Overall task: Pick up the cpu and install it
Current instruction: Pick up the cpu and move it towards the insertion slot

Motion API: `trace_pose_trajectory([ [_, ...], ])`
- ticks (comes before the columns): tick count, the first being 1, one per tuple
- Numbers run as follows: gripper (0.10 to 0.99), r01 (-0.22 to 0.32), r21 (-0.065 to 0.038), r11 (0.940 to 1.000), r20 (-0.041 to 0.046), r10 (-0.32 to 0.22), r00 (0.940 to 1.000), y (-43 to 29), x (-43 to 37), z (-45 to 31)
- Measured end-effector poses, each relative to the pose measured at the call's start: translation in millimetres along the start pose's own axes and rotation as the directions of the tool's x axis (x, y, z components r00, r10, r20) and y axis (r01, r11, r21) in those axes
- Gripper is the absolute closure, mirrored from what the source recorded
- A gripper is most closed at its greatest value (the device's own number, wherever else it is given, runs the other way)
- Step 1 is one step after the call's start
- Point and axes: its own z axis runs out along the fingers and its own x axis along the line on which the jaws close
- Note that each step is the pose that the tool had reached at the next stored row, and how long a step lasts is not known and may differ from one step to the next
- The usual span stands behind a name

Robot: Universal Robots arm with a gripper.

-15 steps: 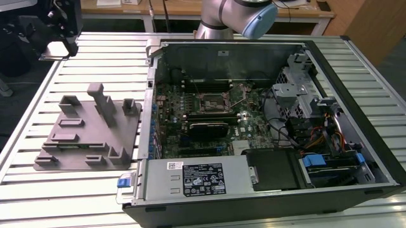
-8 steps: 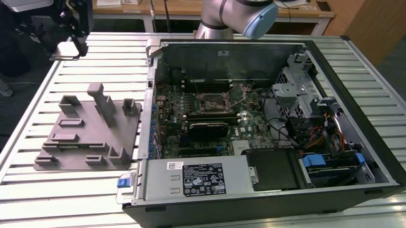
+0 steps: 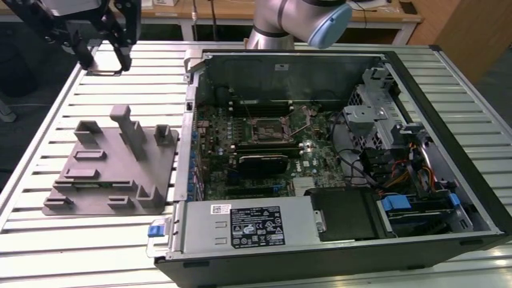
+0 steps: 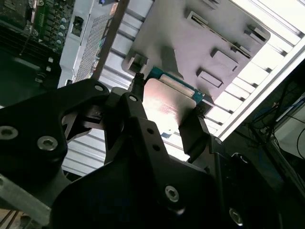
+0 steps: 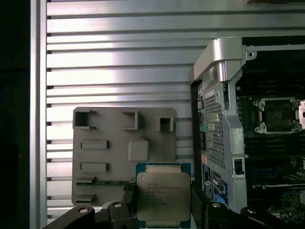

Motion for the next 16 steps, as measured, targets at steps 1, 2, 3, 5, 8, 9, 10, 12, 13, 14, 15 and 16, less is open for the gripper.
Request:
trace_pose_trajectory([
  [1, 0.541, 0.000, 0.000, 1.0000, 0.0000, 0.000, 1.0000, 0.1, -3.1, 0.0],
  [2, 0.541, 0.000, 0.000, 1.0000, 0.0001, 0.000, 1.0000, 0.3, -6.2, 0.1],
  [3, 0.541, 0.000, 0.000, 1.0000, 0.0001, 0.000, 1.0000, 0.4, -9.3, 0.1],
  [5, 0.541, 0.000, 0.000, 1.0000, 0.0001, 0.000, 1.0000, 0.7, -15.6, 0.1],
  [8, 0.541, 0.000, 0.000, 1.0000, 0.0001, 0.000, 1.0000, 1.1, -24.7, 0.2],
  [9, 0.541, 0.000, 0.000, 1.0000, 0.0000, 0.000, 1.0000, 1.3, -27.7, 0.1],
  [10, 0.541, 0.000, 0.000, 1.0000, 0.0000, 0.000, 1.0000, 1.4, -30.7, 0.2],
  [12, 0.541, 0.000, 0.000, 1.0000, 0.0000, 0.000, 1.0000, 1.7, -36.7, 0.2],
  [13, 0.541, 0.000, 0.000, 1.0000, 0.0001, 0.000, 1.0000, 1.9, -39.8, 0.2],
  [14, 0.541, 0.000, 0.000, 1.0000, 0.0001, 0.000, 1.0000, 2.0, -43.1, 0.3],
  [15, 0.541, 0.000, 0.000, 1.0000, 0.0001, 0.000, 1.0000, 2.2, -46.2, 0.3],
  [16, 0.541, 0.000, 0.000, 1.0000, 0.0000, 0.000, 1.0000, 2.3, -49.3, 0.3],
])
